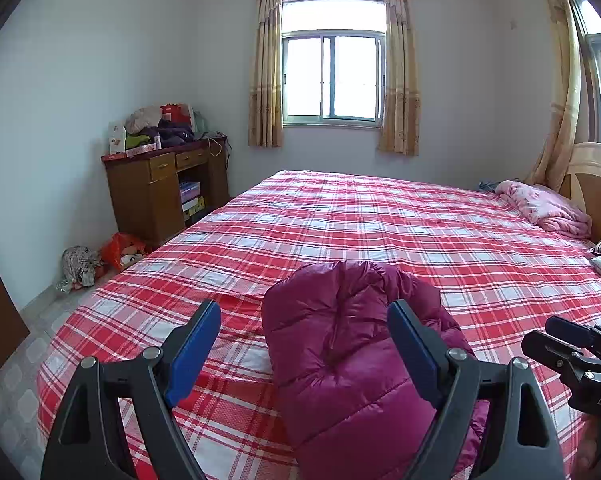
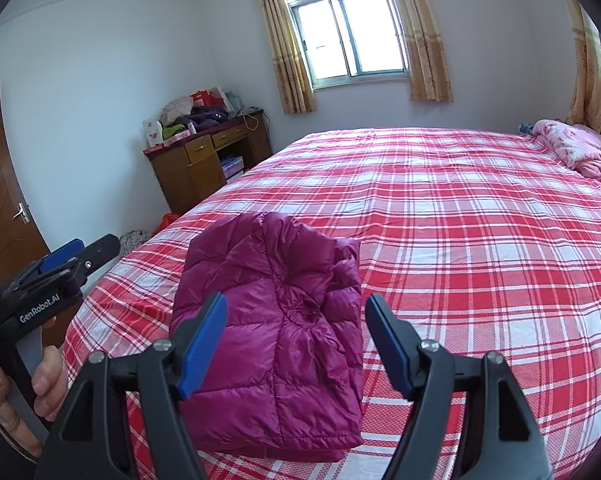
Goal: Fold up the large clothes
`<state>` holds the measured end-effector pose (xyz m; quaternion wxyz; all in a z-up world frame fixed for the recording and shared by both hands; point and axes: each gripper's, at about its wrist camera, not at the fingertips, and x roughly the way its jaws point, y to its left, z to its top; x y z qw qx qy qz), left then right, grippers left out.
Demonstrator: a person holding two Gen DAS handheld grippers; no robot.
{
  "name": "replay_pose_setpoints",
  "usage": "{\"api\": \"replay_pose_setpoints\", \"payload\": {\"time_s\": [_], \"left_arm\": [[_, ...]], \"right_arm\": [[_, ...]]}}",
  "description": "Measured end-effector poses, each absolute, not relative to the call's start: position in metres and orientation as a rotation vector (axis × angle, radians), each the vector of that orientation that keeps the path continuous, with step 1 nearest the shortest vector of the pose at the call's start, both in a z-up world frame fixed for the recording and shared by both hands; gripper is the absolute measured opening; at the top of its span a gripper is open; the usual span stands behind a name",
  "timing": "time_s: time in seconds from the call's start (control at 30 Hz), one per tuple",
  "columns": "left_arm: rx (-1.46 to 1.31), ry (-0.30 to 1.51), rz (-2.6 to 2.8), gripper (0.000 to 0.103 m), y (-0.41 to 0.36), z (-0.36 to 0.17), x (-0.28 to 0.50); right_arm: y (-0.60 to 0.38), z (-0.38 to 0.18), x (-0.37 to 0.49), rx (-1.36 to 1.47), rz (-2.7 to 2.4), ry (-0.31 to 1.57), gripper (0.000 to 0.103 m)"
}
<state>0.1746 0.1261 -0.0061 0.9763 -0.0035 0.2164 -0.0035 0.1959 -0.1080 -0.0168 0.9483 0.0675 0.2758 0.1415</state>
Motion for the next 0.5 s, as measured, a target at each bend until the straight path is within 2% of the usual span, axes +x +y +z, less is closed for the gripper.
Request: {"api": "replay_pose_setpoints", "payload": {"time_s": [0.5], "left_arm": [[0.014,0.440,-0.011,0.086,0.1203,-0.0161,0.1778]], "right_arm": [[-0.1097,-0.0242,0.1949,0.144,0.286,0.574,0.074]]}}
